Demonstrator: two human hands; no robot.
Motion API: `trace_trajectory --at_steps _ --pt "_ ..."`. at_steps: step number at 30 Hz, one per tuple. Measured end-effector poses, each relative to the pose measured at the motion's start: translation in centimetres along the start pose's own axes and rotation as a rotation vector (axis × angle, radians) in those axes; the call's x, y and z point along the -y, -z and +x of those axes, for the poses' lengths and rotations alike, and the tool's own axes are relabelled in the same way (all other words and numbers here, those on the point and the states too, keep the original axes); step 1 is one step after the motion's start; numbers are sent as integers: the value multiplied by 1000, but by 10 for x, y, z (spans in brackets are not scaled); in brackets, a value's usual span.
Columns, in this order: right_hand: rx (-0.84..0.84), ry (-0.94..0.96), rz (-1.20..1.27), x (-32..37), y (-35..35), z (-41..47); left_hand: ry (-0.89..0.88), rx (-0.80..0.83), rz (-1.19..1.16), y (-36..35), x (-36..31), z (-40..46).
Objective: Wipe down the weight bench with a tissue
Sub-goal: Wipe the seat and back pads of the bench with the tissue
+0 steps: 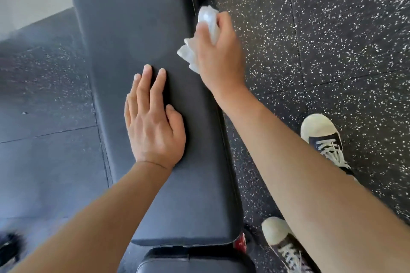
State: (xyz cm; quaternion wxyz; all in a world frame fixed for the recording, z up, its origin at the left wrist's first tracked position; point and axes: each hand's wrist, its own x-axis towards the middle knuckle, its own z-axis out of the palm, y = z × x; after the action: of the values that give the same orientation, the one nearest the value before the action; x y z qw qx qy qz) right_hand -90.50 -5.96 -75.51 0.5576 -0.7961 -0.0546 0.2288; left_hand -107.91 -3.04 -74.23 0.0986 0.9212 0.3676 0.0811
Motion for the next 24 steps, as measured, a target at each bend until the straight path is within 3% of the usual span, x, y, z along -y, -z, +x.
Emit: trace_trajectory --at_steps 6,16,24 --pt "53 7 14 -9 15 -25 21 22 0 1 0 0" --pt "114 -148 -91 -92 91 -214 0 6 24 -1 3 1" --pt "87 -242 -33 -76 77 -187 2 -1 9 0 -1 0"
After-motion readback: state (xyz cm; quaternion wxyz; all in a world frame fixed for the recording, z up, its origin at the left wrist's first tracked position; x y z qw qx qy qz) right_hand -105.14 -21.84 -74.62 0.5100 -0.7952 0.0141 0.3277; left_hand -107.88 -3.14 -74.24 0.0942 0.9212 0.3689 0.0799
